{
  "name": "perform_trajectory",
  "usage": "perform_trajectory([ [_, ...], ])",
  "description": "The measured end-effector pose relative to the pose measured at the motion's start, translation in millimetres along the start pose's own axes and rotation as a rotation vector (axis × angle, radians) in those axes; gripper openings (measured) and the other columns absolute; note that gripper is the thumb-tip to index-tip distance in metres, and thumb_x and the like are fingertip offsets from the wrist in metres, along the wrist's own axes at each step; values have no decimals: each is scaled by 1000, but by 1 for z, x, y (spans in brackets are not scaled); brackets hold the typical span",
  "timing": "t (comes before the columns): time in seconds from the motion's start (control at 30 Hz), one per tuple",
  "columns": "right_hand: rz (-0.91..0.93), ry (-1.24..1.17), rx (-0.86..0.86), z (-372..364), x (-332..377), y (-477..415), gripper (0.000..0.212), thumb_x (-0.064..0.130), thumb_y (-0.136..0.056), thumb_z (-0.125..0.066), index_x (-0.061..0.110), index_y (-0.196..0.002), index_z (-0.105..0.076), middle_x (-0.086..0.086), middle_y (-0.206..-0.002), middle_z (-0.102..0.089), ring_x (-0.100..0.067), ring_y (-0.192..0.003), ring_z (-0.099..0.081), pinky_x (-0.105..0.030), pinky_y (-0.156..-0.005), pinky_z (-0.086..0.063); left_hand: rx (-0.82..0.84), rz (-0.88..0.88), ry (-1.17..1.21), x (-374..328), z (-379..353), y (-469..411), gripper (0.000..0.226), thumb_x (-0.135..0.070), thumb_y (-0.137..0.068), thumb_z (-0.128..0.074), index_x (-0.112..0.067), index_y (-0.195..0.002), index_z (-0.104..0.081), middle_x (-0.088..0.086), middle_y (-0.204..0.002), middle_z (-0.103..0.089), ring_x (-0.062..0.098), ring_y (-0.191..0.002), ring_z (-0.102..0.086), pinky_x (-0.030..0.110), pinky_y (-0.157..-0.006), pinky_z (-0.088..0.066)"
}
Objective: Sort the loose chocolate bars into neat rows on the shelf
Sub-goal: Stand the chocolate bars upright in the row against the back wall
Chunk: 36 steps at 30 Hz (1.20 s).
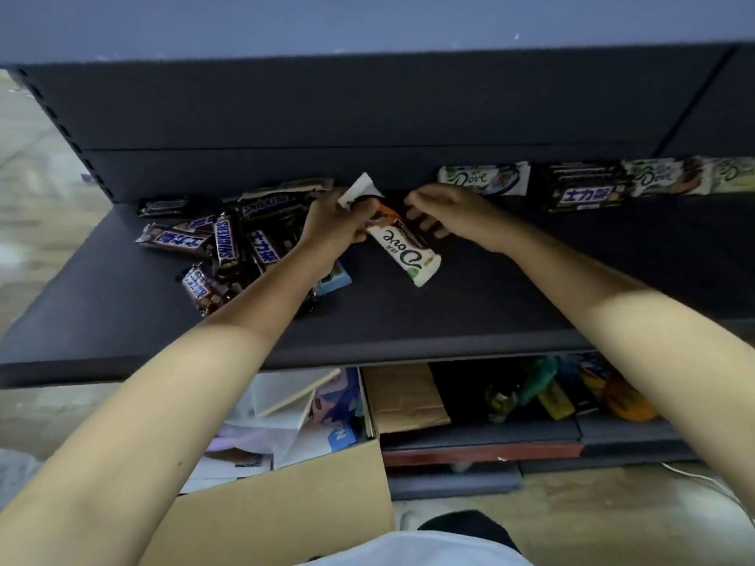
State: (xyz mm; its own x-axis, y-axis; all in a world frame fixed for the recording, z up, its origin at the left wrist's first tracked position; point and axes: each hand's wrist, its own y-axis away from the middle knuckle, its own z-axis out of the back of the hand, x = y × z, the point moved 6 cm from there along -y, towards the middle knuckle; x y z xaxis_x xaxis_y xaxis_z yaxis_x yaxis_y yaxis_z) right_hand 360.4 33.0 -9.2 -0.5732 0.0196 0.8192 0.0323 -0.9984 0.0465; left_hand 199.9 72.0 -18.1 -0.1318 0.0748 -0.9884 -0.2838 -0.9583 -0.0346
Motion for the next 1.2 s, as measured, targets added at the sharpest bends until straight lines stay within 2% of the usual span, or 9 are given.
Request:
perform_trajectory([
  [0.13,-51,-37,-59,-2,-10,32,28,44,-95,-43,24,-105,-59,12,-90,-63,-5,-76,-58,-22,-67,-46,85,-12,-11,-1,-24,-1,18,-22,-89,-60,-12,-103,-57,4,-97,-65,14,-87,-64,20,-66,-50],
  [0.23,-82,-96,-144,-1,-11,52,31,44,-97,-37,21,-101,-59,10,-85,-62,-5,-71,-58,-22,-65,-45,198,-31,-34,-5,-49,5,17,-22,-88,-62,-6,-94,-60,2,-83,-64,12,-78,-63,23,-69,-51],
  [0.43,-123,-188,-297,27,-11,83,19,37,-95,-47,26,-88,-61,8,-73,-61,-4,-67,-55,-21,-58,-42,450,-114,-161,-18,-94,31,12,-20,-83,-67,-17,-74,-61,0,-72,-66,8,-66,-62,27,-69,-50],
  [0.6,-103,-143,-297,39,-21,105,11,21,-90,-59,22,-81,-65,5,-71,-61,-6,-67,-55,-24,-65,-45,560,-121,-195,-18,-118,49,11,-21,-81,-68,-17,-75,-60,2,-76,-67,11,-71,-63,31,-75,-52],
  [0.77,-88,-333,-577,71,-50,134,19,17,-90,-58,25,-74,-64,6,-73,-63,-8,-72,-58,-32,-73,-51,604,-129,-309,-18,-144,61,22,-32,-87,-60,-16,-102,-60,-1,-98,-65,9,-91,-60,25,-82,-48],
  [0.83,-111,-519,-693,90,-68,149,18,16,-92,-56,22,-76,-63,1,-75,-62,-13,-74,-58,-37,-77,-50,599,-110,-352,-17,-150,62,31,-32,-87,-60,-17,-114,-57,-5,-103,-61,7,-95,-57,26,-87,-46],
  [0.93,-163,-674,-767,115,-93,167,16,16,-93,-55,19,-78,-61,1,-77,-62,-11,-75,-59,-34,-79,-51,533,-54,-317,-16,-164,59,26,-30,-85,-64,-21,-109,-59,-8,-98,-62,4,-90,-58,26,-83,-49],
  [1.1,-264,-782,-851,152,-130,193,20,22,-94,-54,20,-75,-59,3,-76,-60,-8,-73,-57,-24,-70,-51,411,-8,-115,-27,-223,62,24,-10,-82,-67,-13,-105,-60,0,-93,-63,10,-84,-61,18,-69,-54],
  [1.2,-334,-724,-818,177,-156,211,9,20,-93,-55,16,-88,-62,0,-87,-62,-14,-86,-58,-25,-72,-50,266,25,-29,-31,-252,58,25,-10,-80,-71,-14,-102,-61,4,-95,-63,11,-84,-60,24,-77,-53],
])
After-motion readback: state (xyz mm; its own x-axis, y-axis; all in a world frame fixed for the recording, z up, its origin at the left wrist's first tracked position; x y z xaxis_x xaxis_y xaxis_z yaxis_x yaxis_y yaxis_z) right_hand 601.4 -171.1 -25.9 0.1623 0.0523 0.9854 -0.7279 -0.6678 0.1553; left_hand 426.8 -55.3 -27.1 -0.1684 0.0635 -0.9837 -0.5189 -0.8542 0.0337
